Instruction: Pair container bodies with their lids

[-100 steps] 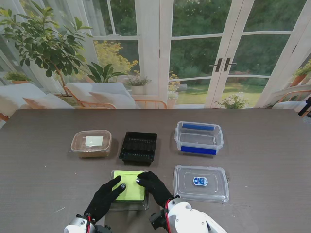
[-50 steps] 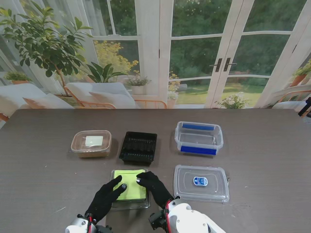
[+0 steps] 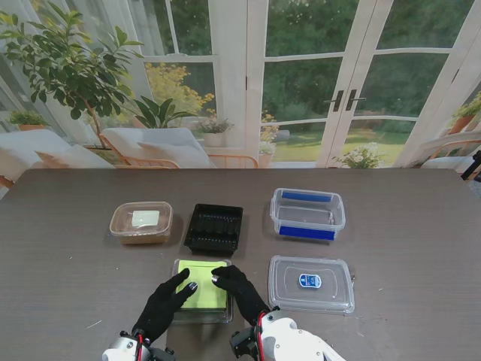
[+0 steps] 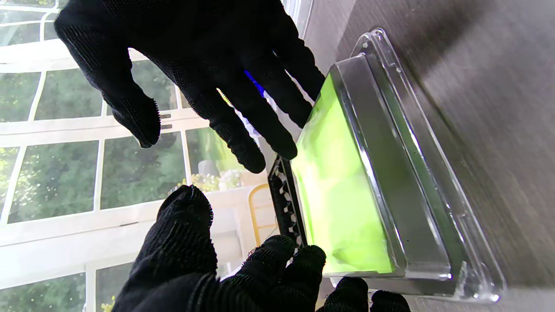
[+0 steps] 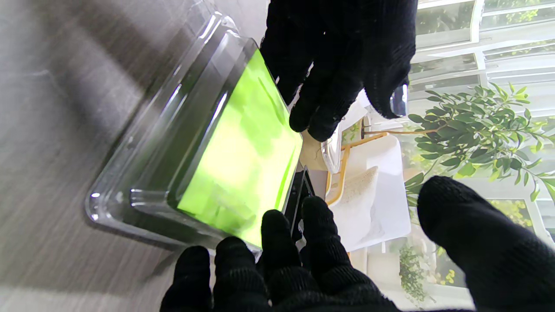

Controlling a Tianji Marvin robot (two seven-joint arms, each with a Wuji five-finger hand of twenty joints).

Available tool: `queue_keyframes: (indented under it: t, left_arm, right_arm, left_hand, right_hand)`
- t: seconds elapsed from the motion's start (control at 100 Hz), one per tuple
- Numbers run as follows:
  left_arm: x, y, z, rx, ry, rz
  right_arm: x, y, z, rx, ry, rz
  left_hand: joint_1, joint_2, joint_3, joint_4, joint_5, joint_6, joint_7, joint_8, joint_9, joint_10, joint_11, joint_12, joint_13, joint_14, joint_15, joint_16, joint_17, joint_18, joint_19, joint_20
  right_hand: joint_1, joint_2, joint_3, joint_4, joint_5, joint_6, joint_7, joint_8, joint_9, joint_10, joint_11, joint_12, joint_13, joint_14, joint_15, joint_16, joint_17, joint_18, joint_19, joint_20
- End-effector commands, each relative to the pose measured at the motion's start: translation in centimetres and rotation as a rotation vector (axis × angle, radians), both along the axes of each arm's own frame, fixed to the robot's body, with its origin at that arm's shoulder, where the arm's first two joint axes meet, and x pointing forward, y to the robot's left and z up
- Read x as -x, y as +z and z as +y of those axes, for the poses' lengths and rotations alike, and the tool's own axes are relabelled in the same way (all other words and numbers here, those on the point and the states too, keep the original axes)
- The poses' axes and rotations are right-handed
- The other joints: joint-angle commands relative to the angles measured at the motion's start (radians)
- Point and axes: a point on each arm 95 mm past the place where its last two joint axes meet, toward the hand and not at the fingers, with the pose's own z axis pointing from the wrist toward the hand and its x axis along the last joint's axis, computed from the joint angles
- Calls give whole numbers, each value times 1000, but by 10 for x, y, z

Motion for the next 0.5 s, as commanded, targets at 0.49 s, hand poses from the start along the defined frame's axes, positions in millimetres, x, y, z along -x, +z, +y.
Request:
queue_keyframes:
  t: [0.49]
  left_arm:
    - [-1, 9, -11, 32, -38, -34]
  right_arm:
    - [6, 21, 11, -88, 0, -31]
  left_hand:
    - [26, 23, -23, 35, 24, -4, -5, 5, 26, -30, 2, 6, 52, -31, 44, 28, 65, -59, 116, 46]
  right_hand:
    - [21, -48, 38, 2, 6, -33, 8, 11, 7, -34, 7, 10, 69, -64, 104, 36, 171, -12, -17, 52]
